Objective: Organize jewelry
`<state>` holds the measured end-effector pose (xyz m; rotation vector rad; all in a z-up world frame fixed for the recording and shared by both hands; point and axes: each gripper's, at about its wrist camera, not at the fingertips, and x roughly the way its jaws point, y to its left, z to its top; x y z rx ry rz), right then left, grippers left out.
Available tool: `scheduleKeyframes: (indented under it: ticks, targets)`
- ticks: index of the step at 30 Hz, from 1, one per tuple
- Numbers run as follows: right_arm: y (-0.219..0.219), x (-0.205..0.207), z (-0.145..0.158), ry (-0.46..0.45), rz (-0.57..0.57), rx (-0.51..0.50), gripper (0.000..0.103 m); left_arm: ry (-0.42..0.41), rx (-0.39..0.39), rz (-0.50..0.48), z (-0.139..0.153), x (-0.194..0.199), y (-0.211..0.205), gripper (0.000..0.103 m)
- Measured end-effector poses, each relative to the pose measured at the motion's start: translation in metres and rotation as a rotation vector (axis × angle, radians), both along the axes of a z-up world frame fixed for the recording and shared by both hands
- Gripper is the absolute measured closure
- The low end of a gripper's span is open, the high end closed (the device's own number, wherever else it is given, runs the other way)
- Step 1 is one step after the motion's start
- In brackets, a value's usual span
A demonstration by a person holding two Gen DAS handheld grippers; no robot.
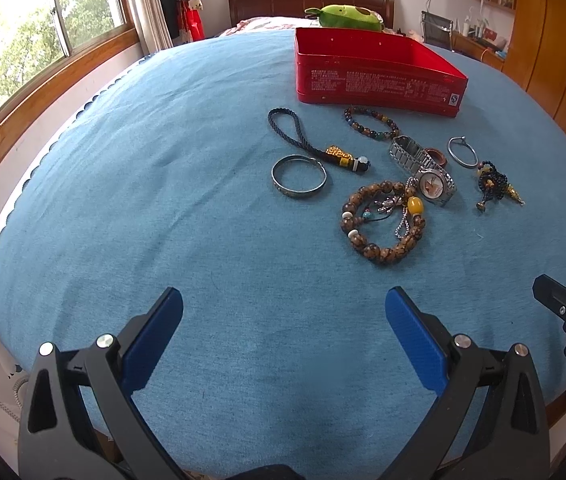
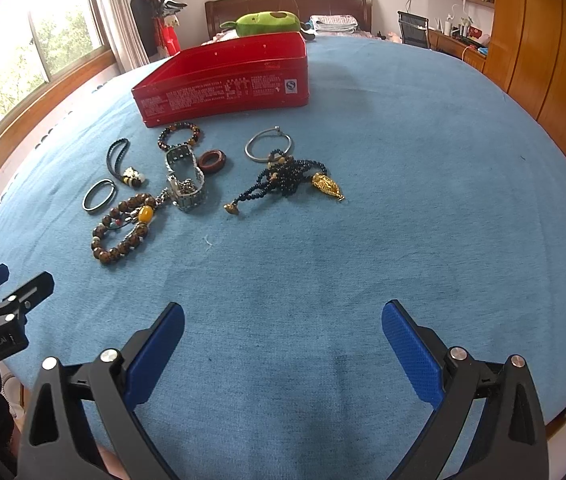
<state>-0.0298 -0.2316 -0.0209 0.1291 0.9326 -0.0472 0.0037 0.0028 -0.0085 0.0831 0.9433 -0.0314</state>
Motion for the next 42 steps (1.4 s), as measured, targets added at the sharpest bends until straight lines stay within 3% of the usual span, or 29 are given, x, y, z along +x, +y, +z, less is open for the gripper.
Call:
scheduleKeyframes:
  ticks: [42]
  targets:
    - [0.0007, 0.0049, -0.0066, 0.009, 0.003, 0.008, 0.004, 0.006, 0.005, -0.001, -0.002, 0.0014, -0.0009, 0.003]
